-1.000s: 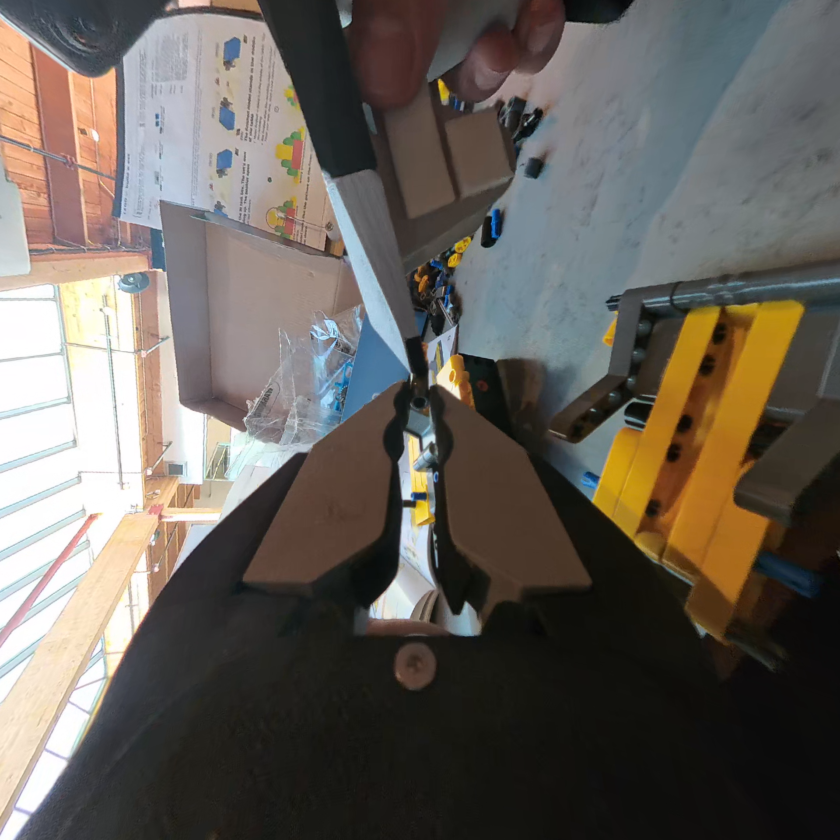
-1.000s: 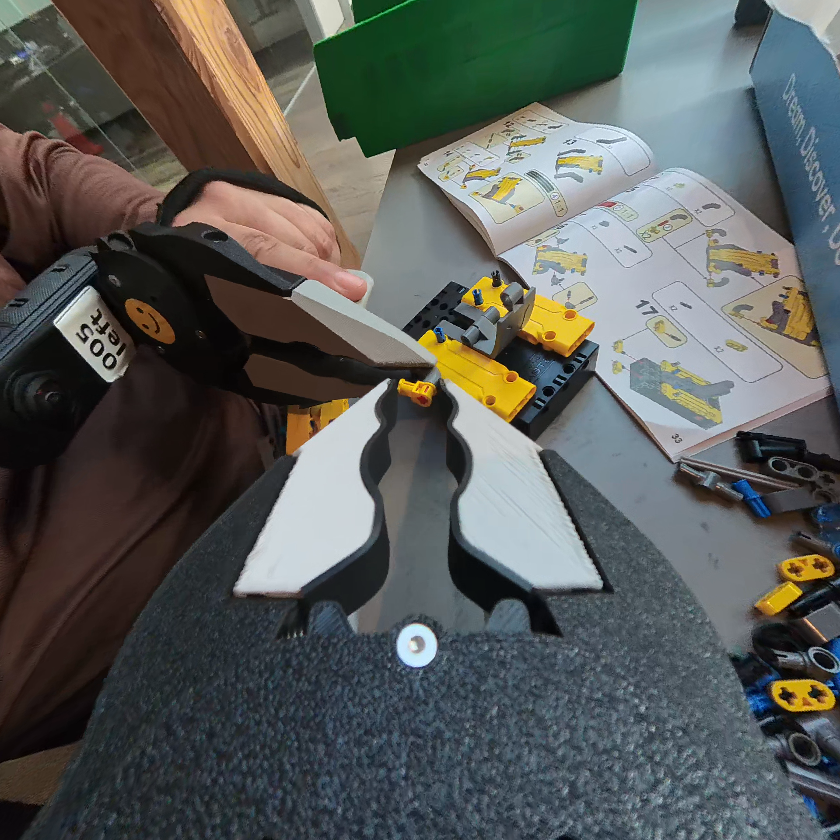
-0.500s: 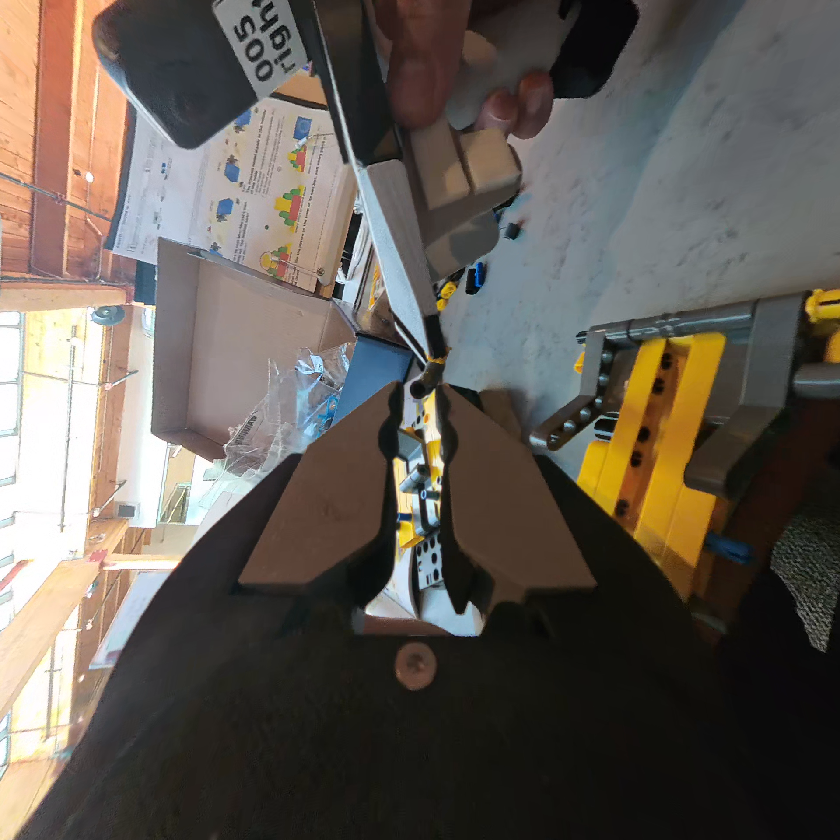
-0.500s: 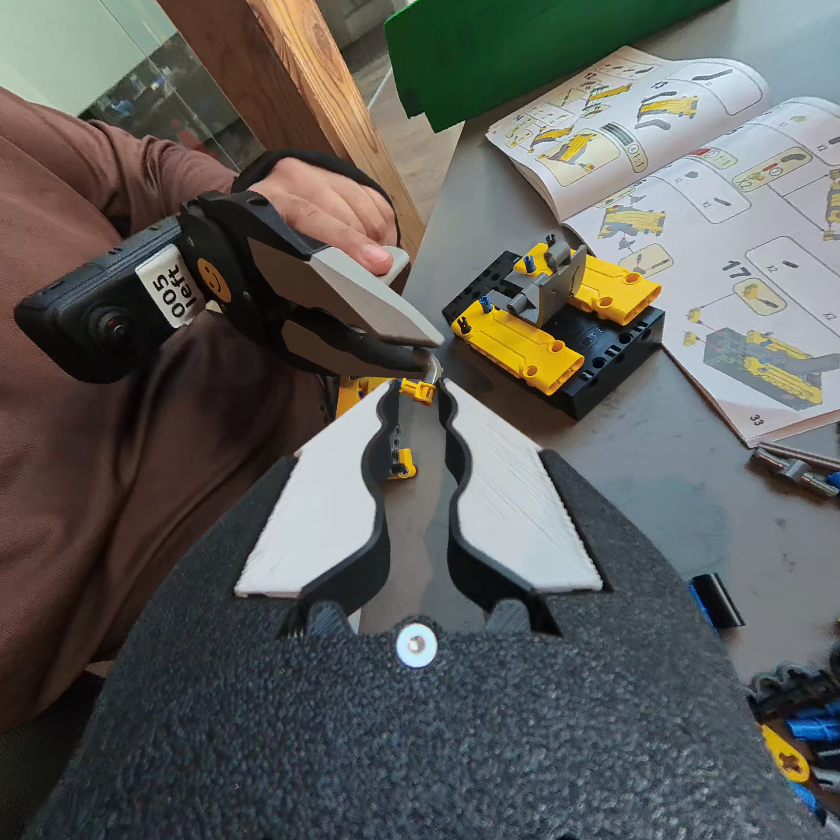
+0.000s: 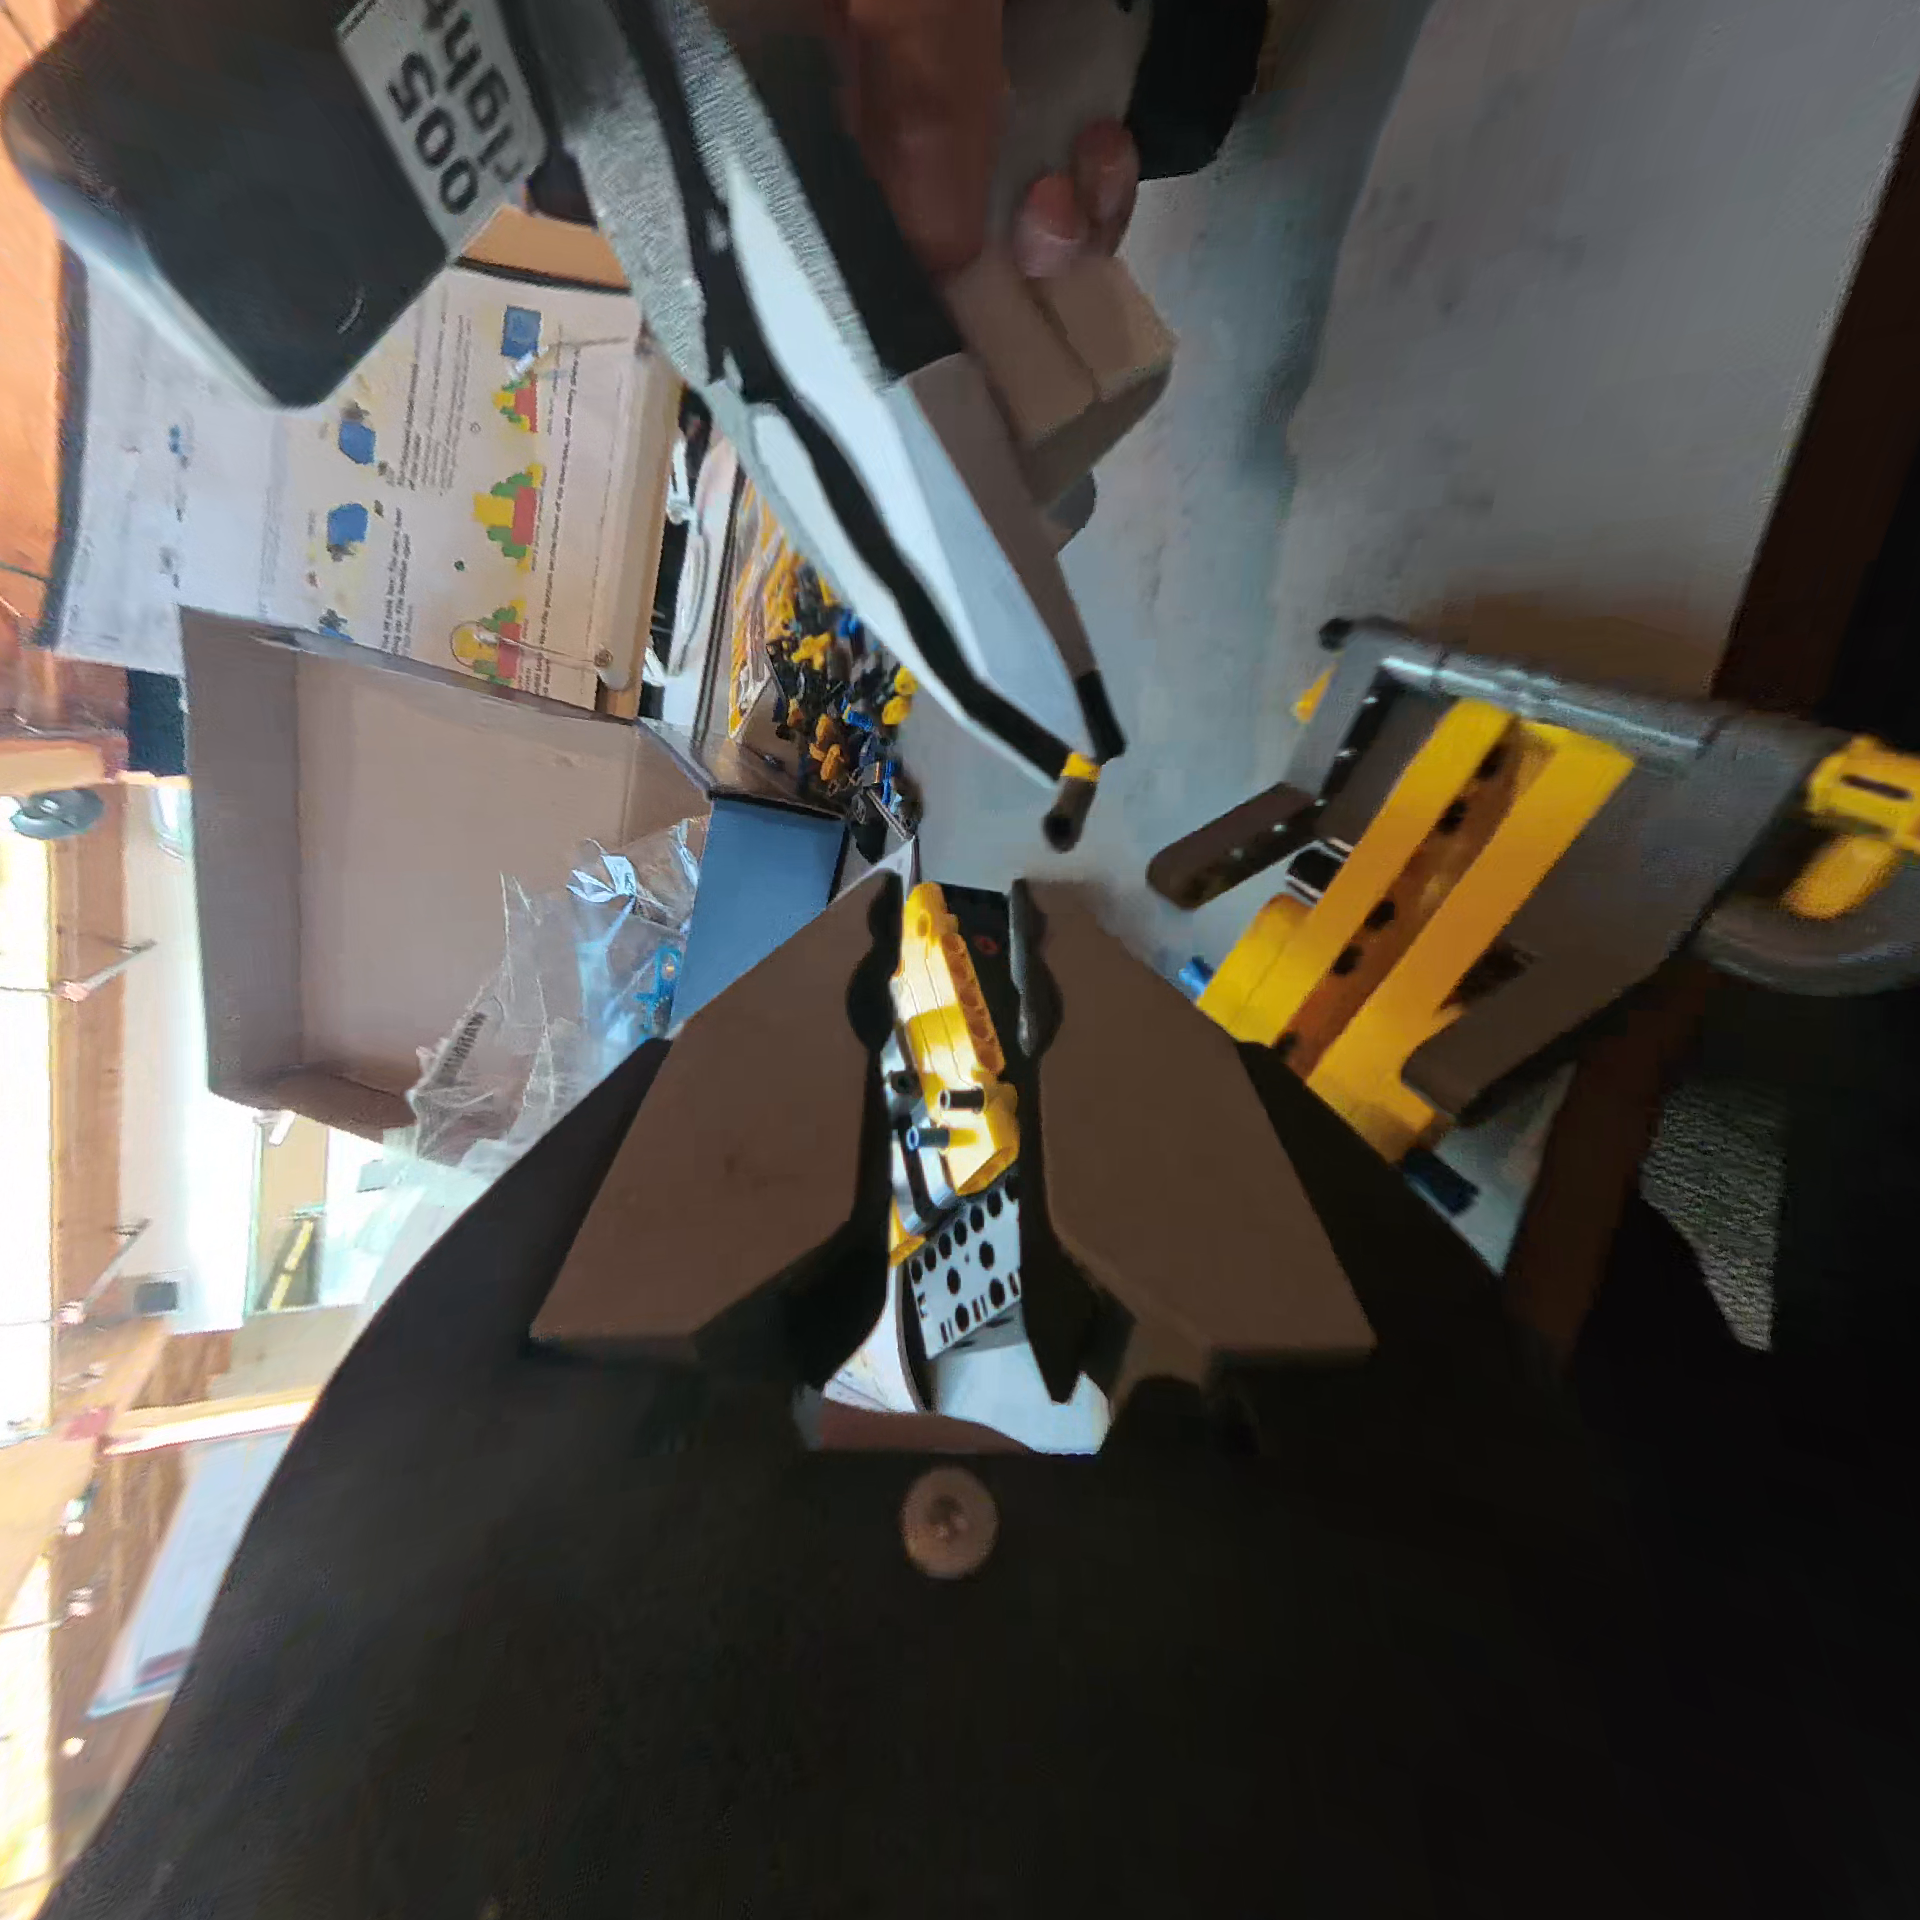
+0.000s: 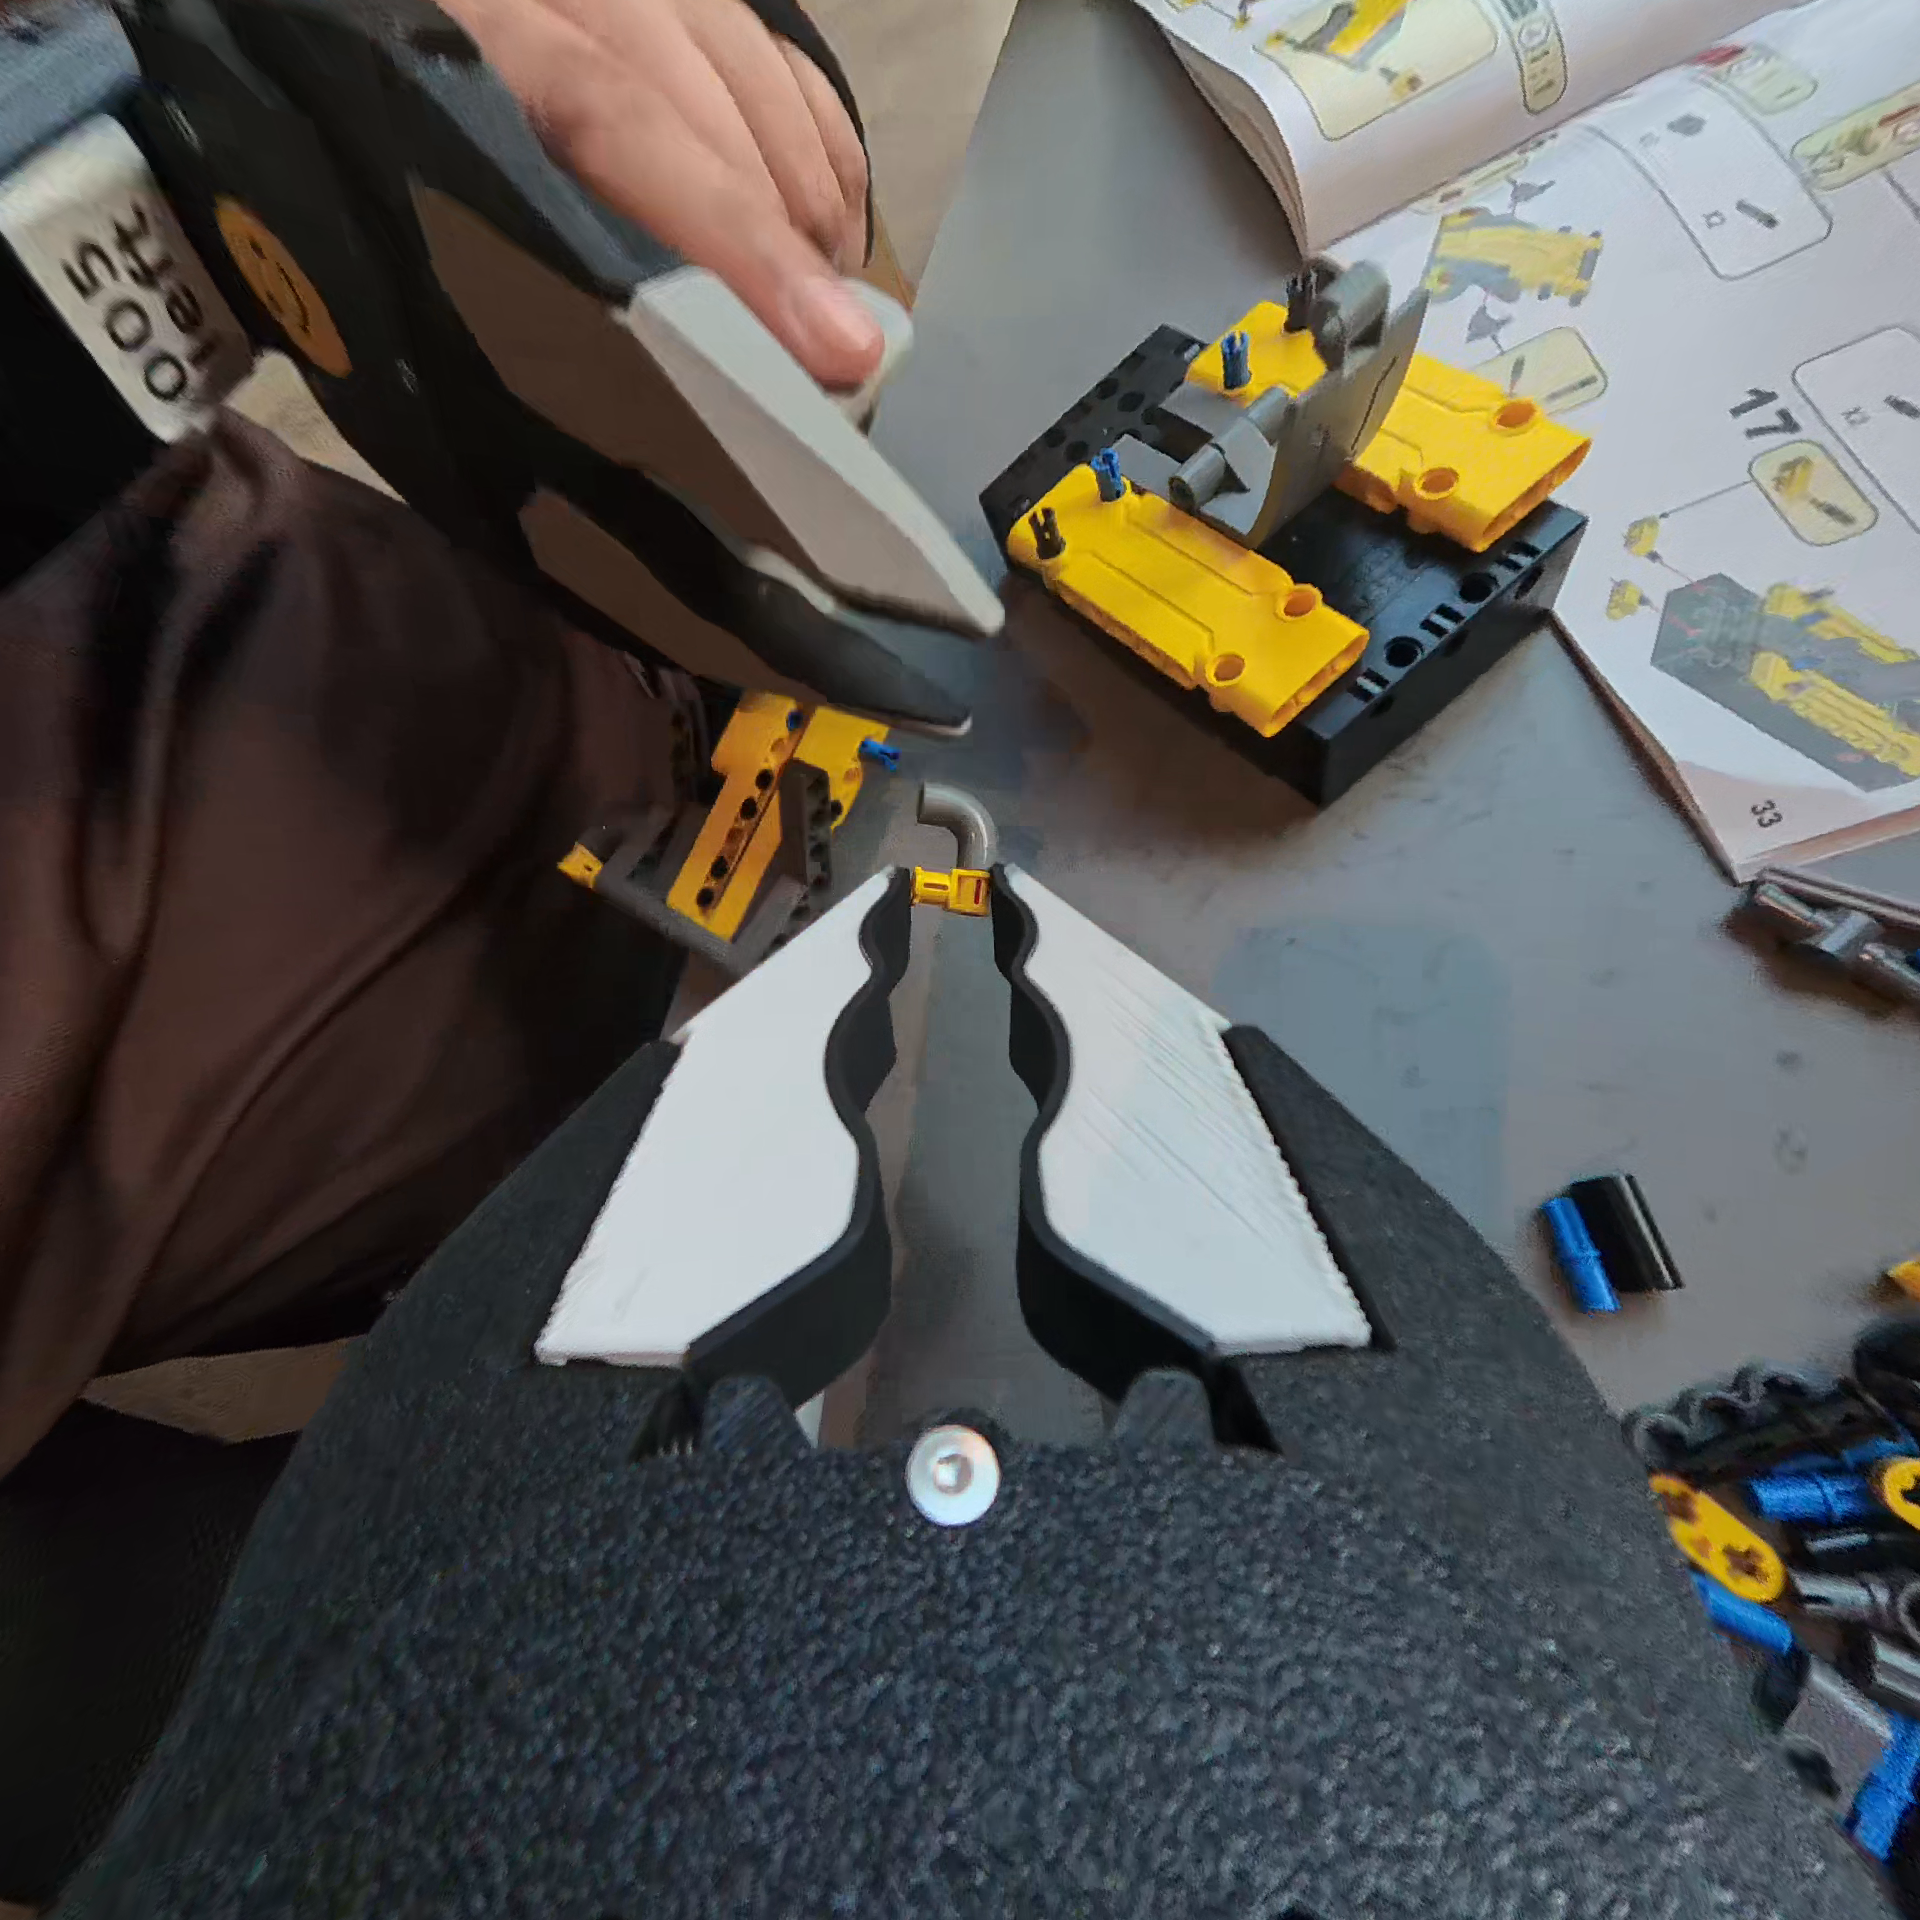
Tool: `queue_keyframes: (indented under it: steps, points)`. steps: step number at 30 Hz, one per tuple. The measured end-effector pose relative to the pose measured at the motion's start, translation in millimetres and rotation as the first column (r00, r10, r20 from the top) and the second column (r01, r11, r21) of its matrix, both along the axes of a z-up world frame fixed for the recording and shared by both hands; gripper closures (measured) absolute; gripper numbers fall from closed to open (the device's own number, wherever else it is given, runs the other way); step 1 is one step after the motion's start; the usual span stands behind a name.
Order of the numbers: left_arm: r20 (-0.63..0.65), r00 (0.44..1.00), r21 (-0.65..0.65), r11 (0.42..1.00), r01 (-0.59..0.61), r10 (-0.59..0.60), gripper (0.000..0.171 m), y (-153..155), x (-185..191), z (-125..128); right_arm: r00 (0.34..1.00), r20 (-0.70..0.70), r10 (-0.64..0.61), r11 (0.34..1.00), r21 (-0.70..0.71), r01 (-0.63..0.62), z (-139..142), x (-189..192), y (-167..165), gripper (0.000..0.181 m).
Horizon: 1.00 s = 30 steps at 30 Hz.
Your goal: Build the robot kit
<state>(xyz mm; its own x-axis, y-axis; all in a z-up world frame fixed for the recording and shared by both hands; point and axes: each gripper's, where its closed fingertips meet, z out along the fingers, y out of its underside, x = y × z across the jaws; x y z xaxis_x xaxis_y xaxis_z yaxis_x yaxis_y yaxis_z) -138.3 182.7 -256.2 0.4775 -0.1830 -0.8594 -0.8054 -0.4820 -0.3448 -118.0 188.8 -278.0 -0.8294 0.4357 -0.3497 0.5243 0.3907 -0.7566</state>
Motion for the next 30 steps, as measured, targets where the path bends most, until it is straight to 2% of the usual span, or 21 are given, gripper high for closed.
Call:
queue_keyframes:
  steps: [3,5,8,9,12,15,17,20,22,24,25,30]
  points:
    - [0.177,0.983,-0.032,0.998,-0.047,0.052,0.145,-10.2,-0.9,6.6,1.000,0.022,0.004,1.000,0.001,-0.004,-3.2,9.1,1.4,0.166]
    - [0.335,0.941,-0.054,0.998,-0.033,0.049,0.137,-19.4,13.4,15.1,1.000,0.018,-0.011,1.000,0.023,0.010,-5.7,12.2,4.6,0.166]
    - [0.562,0.827,-0.159,0.976,0.148,-0.034,0.112,-39.2,60.2,11.7,0.998,0.026,-0.051,0.998,0.050,0.049,-8.3,16.1,11.4,0.166]
    - [0.559,0.828,-0.184,0.964,0.191,-0.057,0.112,-44.6,66.3,5.8,0.997,0.025,-0.069,0.996,0.057,0.067,-8.4,17.6,14.0,0.166]
    - [0.438,0.892,-0.265,0.933,0.244,-0.109,0.112,-53.4,61.9,-22.4,0.990,0.008,-0.140,0.988,0.070,0.139,-6.4,25.2,22.5,0.166]
    - [0.418,0.892,-0.296,0.903,0.312,-0.171,0.117,-53.2,67.9,-36.0,0.969,0.043,-0.243,0.968,0.082,0.239,-8.6,38.9,32.4,0.166]
    - [0.411,0.894,-0.285,0.906,0.312,-0.178,0.122,-46.1,67.9,-36.6,0.945,0.059,-0.323,0.942,0.119,0.314,-15.0,46.8,40.6,0.166]
    - [0.473,0.862,-0.252,0.909,0.332,-0.184,0.126,-36.2,75.6,-34.4,0.901,0.051,-0.432,0.896,0.141,0.421,-20.2,53.7,45.1,0.166]
    - [0.480,0.861,-0.247,0.916,0.316,-0.168,0.134,-30.5,73.4,-35.6,0.866,0.068,-0.496,0.865,0.123,0.486,-20.1,58.4,41.7,0.165]
    - [0.476,0.868,-0.254,0.923,0.289,-0.141,0.153,-27.9,69.2,-38.0,0.832,0.058,-0.551,0.831,0.122,0.542,-20.3,62.8,40.1,0.165]
    - [0.477,0.868,-0.256,0.924,0.285,-0.136,0.154,-27.8,68.9,-39.5,0.817,0.043,-0.575,0.813,0.142,0.565,-22.7,65.3,41.2,0.165]
    - [0.497,0.857,-0.228,0.932,0.280,-0.136,0.164,-25.3,69.3,-41.7,0.806,0.062,-0.589,0.806,0.121,0.580,-20.7,81.3,25.2,0.157]
